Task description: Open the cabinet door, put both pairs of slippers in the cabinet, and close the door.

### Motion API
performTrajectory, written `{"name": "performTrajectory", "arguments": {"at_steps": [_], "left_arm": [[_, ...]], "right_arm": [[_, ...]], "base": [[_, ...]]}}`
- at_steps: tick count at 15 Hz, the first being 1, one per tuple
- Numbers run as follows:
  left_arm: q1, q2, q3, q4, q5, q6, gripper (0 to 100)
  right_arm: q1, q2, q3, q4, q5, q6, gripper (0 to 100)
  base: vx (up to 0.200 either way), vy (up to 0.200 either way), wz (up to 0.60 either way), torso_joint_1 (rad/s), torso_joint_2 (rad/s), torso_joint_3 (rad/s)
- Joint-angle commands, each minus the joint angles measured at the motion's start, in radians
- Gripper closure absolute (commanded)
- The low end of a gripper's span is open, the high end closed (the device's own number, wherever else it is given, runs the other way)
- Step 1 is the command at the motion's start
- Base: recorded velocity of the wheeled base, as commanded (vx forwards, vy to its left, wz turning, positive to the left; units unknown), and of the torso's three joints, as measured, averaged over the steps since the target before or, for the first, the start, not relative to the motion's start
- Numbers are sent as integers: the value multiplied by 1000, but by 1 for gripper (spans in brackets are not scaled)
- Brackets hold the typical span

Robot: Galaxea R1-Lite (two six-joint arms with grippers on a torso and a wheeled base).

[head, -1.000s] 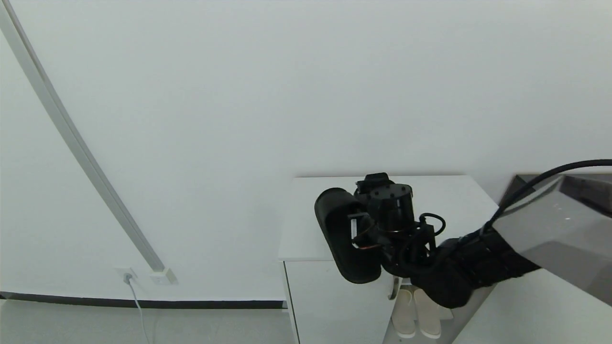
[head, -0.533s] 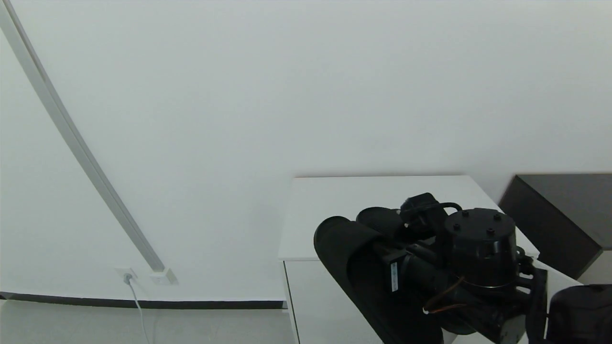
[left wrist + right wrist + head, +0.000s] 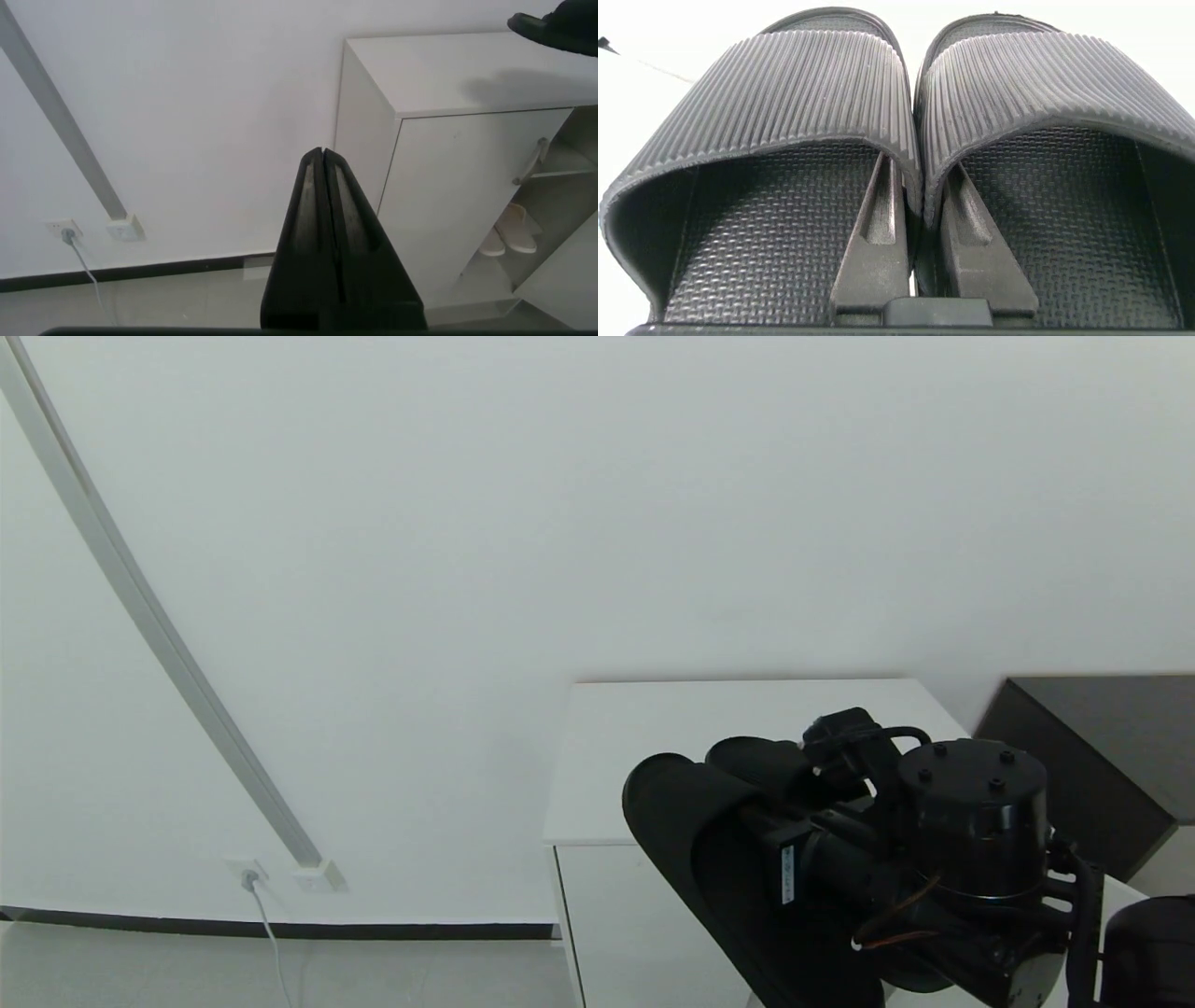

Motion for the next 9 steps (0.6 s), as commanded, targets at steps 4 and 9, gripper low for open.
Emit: {"name": "performTrajectory", "arguments": {"at_steps": [4,9], "left_arm": [[0,1,0,0,0,0,100],[0,1,0,0,0,0,100]], "right_arm": [[13,2,1,-1,0,0,100],[16,-2,8,-2,-3,0,100]], "base": [[-50,0,0,3,1,-1],[-200,0,0,3,1,0]]}}
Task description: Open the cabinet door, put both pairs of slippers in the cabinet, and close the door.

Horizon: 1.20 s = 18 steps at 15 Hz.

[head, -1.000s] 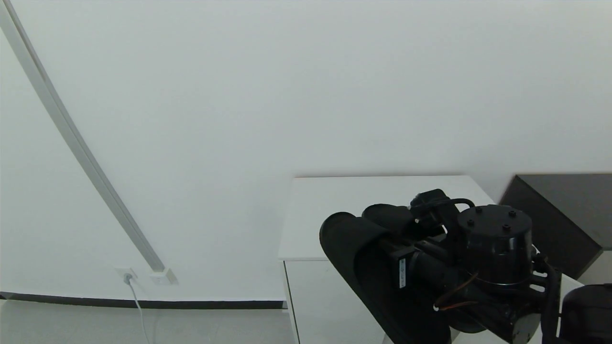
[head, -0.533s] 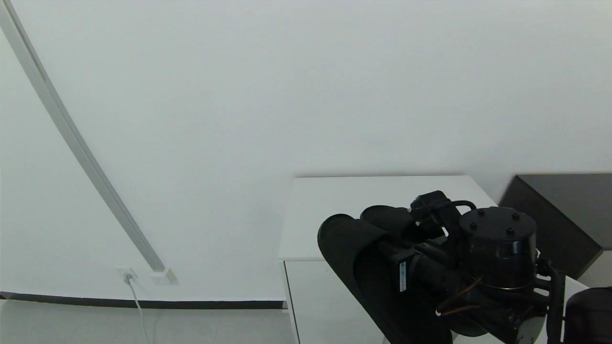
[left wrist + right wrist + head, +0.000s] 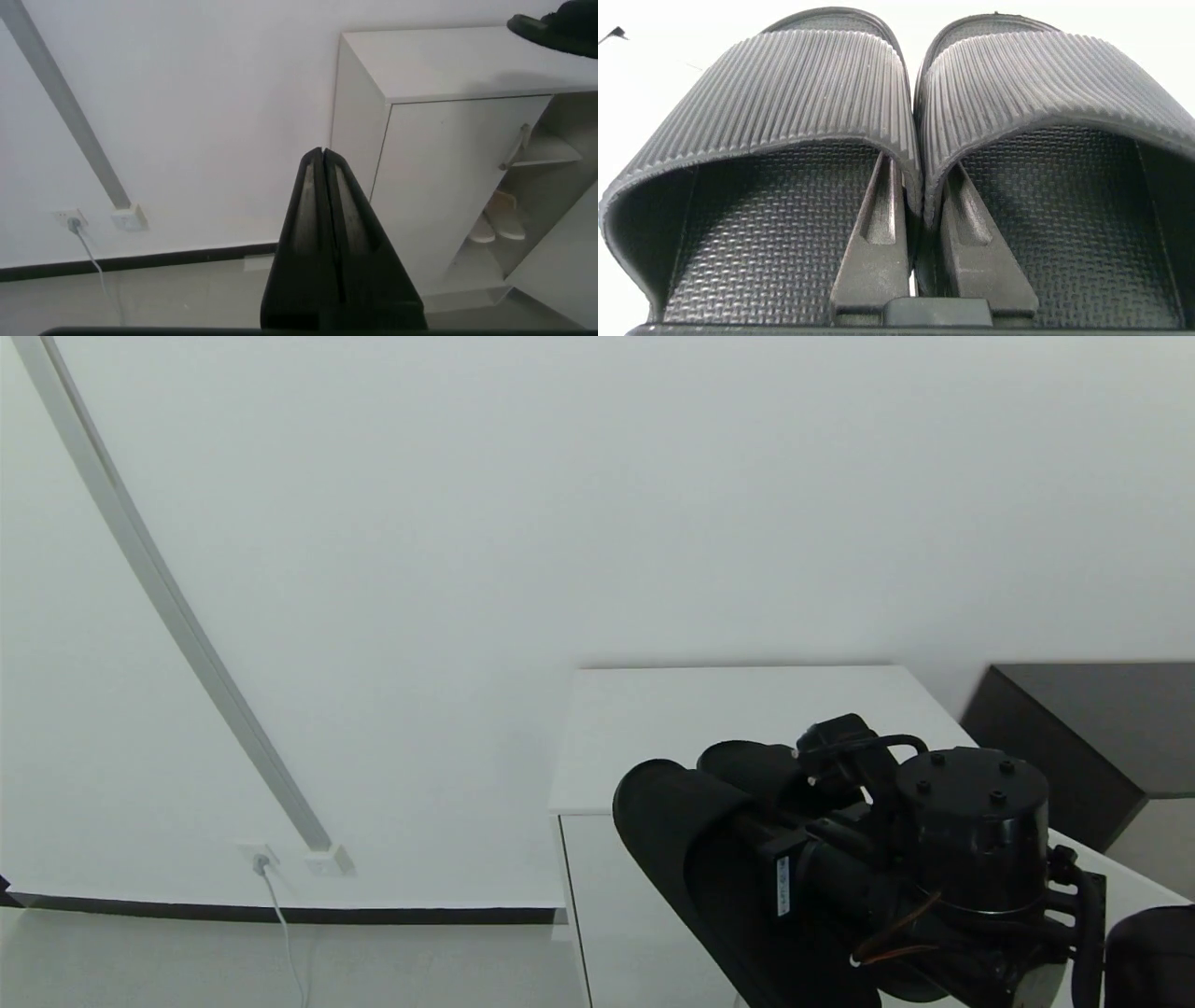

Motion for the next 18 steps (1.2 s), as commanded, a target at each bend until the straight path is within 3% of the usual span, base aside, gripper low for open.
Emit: {"name": "performTrajectory", "arguments": {"at_steps": [1,3,18], "left_arm": [[0,1,0,0,0,0,100],[0,1,0,0,0,0,100],[0,1,0,0,1,-2,100]], "right_arm": [[0,-4,4,0,0,1,100],[1,2,6,0,0,0,100],[15,2,14,0,-2,-4,100]], "base": [[-200,0,0,-12,-2,2],[-200,0,0,2,2,5],[0,0,0,0,0,0]]}}
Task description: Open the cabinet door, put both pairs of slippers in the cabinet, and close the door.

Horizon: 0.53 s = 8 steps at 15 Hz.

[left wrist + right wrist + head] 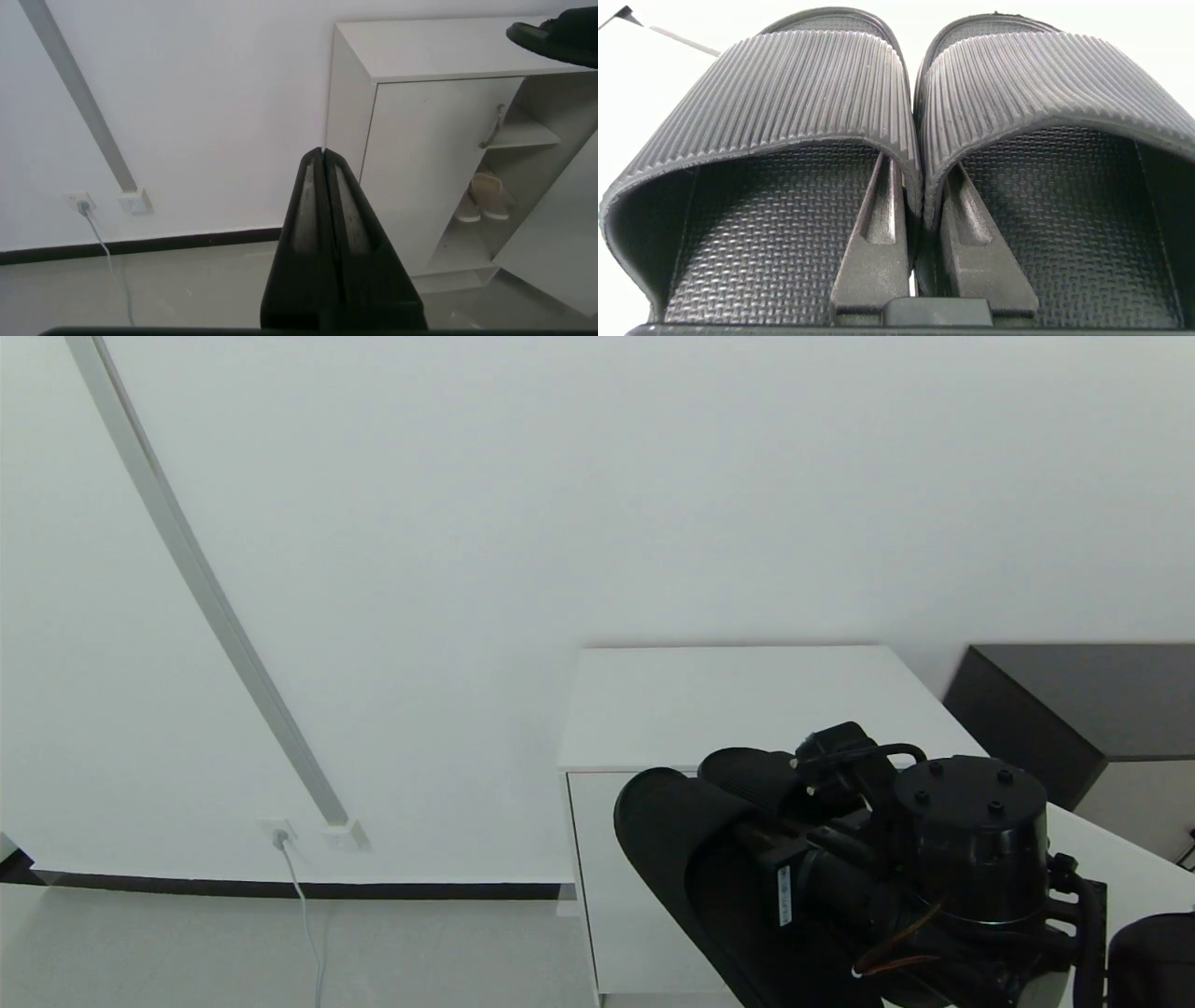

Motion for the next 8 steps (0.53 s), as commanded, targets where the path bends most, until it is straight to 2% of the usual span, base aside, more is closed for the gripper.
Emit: {"name": "performTrajectory", "arguments": {"at_steps": [1,5,8], "left_arm": [[0,1,0,0,-1,0,100],[0,1,0,0,-1,0,100],[0,1,0,0,0,0,100]], "right_arm": [[3,4,0,0,0,0,100],[3,5,0,0,-1,-2,100],[3,5,2,0,-1,-2,100]], "base": [[0,0,0,0,0,0],[0,0,0,0,0,0],[0,-200,0,1,5,2]]}}
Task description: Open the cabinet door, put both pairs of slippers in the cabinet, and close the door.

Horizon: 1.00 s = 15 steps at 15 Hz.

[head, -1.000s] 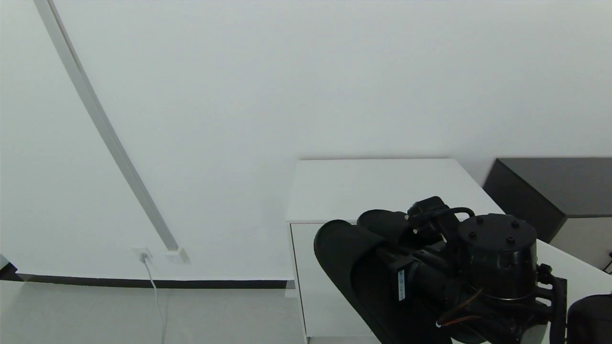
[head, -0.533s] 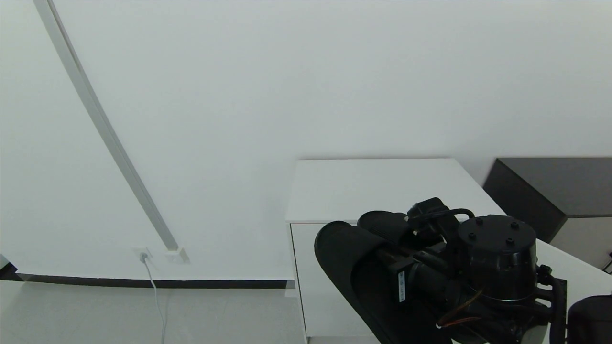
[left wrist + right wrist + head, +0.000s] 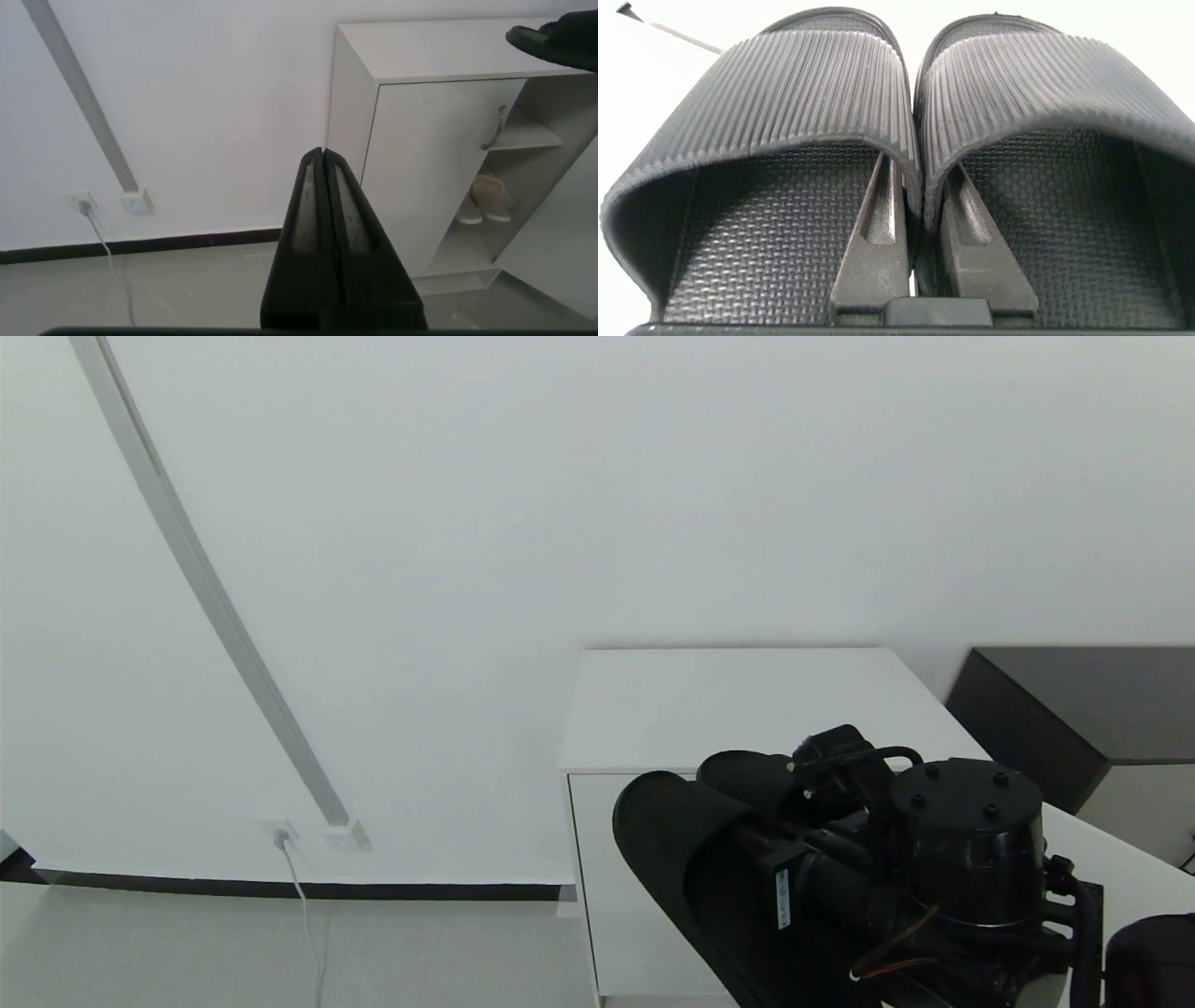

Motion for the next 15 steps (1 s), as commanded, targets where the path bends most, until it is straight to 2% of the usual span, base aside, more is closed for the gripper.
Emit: {"name": "performTrajectory", "arguments": {"at_steps": [1,15], "left_arm": [[0,1,0,0,1,0,100],[0,1,0,0,-1,0,100]], "right_arm": [[0,4,2,-2,0,0,100],[-1,5,17,-16,0,0,100]], "base": [[0,-200,0,7,7,2],[0,-200,0,3,3,3]]}}
